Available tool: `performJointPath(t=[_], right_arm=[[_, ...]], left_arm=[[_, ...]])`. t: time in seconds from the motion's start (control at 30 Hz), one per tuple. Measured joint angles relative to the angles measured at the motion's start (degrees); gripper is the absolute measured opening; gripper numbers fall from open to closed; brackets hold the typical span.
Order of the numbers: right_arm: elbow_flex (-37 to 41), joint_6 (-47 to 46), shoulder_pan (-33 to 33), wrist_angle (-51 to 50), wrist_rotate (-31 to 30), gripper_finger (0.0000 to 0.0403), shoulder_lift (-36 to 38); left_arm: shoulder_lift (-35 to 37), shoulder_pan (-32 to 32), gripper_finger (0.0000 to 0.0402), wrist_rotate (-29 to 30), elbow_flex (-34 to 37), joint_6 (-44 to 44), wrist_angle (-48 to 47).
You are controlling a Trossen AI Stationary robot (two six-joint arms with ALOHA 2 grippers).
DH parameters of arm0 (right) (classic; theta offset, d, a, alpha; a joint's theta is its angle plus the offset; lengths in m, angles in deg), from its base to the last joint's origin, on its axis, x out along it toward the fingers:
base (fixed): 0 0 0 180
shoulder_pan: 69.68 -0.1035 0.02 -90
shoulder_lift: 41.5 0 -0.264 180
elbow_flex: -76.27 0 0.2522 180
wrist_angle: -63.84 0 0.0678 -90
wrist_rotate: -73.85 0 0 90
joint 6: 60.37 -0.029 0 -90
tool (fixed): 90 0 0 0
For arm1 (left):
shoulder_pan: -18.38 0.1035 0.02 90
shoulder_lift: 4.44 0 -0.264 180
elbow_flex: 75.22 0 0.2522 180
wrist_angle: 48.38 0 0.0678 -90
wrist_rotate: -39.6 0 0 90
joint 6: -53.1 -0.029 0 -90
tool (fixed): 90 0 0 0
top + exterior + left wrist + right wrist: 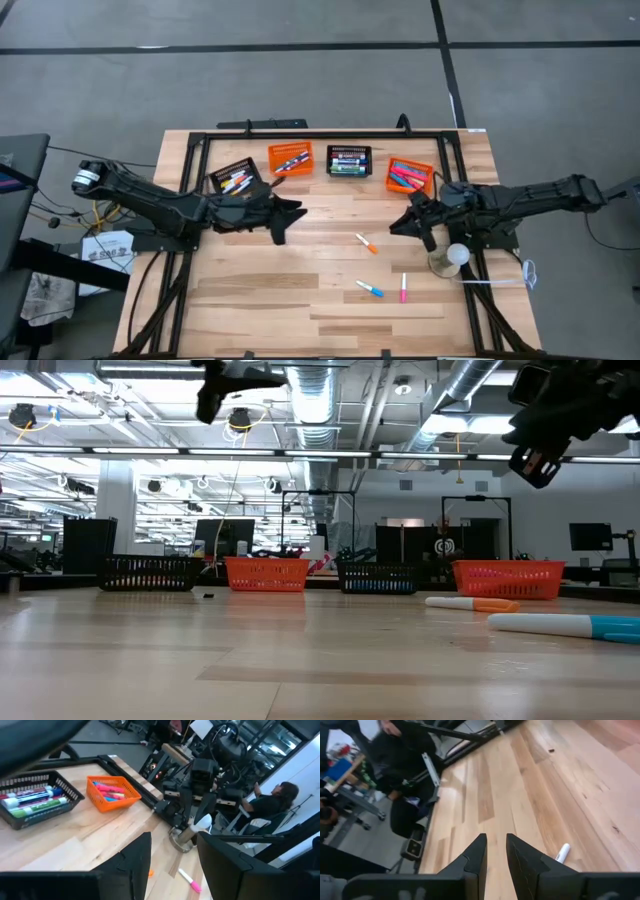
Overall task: Pick & Place Markers
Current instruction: Put the white orange marker into the left black bin
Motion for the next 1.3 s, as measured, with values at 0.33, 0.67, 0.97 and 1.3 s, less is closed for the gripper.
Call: performJointPath(t=[0.33, 0.67, 0.97, 1.3], right_arm=[[-7.81, -0.21, -2.47, -2.55, -3.50, 0.0063, -14.56], [-13.79, -3.09, -2.29, -4.94, -3.04, 0.0063, -29.11], [-19.52, -3.51, -2.17, -11.79, 0.13, 0.0063, -37.11], [-20.21, -7.41, 1.11, -14.93, 2.17, 0.0063, -41.97]], left_arm=[[16.32, -0.02, 0.0159, -4.26, 11.93, -0.28, -0.23], [24.79, -0.08, 0.0159, -8.19, 20.09, -1.81, -0.22], [26.15, -0.09, 0.0159, -8.20, 22.27, -1.81, -0.33], [26.12, -0.08, 0.0159, -8.20, 22.27, -1.81, -0.23]])
